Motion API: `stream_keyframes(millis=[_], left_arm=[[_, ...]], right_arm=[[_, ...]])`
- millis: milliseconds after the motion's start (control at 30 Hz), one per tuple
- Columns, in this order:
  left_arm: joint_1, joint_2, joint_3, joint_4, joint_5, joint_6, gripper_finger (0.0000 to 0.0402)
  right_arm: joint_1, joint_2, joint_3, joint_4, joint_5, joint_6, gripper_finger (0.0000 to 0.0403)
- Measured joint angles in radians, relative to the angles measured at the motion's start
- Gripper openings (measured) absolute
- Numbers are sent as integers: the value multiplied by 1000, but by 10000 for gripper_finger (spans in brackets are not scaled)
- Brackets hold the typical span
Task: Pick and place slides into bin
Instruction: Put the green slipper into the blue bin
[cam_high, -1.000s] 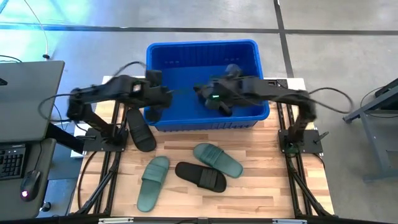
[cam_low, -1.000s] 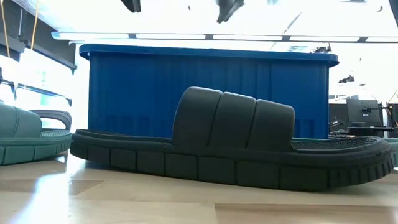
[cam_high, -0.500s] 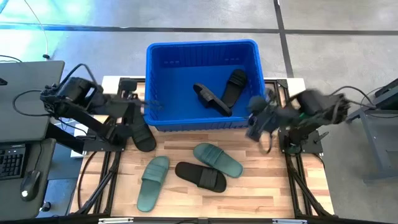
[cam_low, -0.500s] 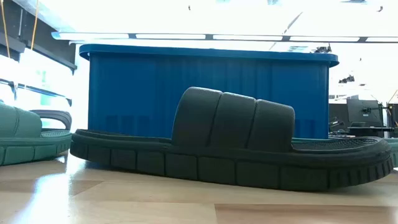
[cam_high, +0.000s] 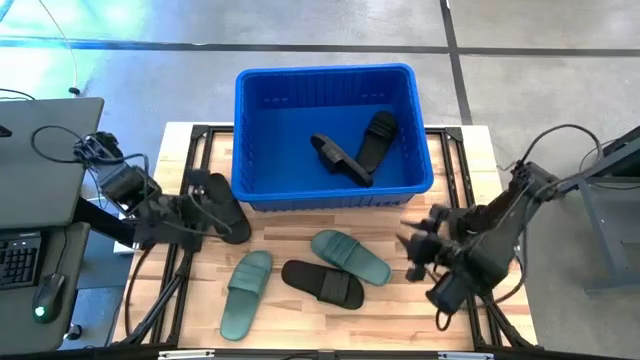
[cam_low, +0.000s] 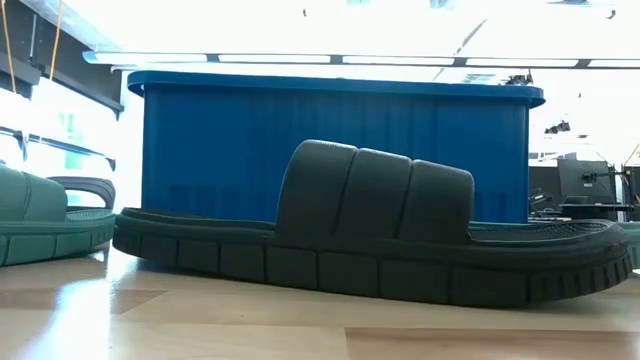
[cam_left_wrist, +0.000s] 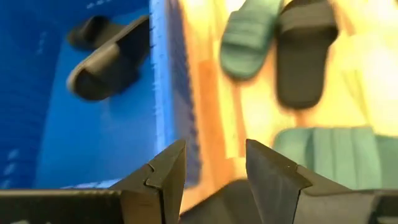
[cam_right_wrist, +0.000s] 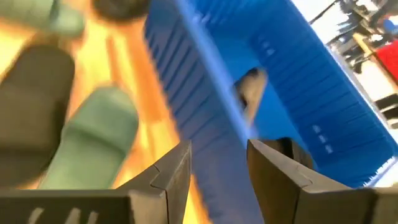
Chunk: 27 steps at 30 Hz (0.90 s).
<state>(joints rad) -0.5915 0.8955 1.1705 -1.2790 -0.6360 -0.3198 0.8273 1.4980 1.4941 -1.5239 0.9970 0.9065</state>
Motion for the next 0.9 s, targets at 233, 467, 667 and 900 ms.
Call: stream_keyframes(millis=[233, 467, 667, 900], left_arm=[[-45, -45, -68, 112, -13, 4, 150], [-44, -47, -43, 112, -24, 18, 150], [-44, -47, -26, 112, -42, 36, 150], [-44, -50, -25, 119, -29, 35, 150]], right_arm=[[70, 6, -71, 39, -146, 48, 145], [19, -76, -31, 186, -256, -37, 146], [-101, -241, -208, 720, -500, -531, 146], [-262, -405, -636, 1271, -738, -665, 145]])
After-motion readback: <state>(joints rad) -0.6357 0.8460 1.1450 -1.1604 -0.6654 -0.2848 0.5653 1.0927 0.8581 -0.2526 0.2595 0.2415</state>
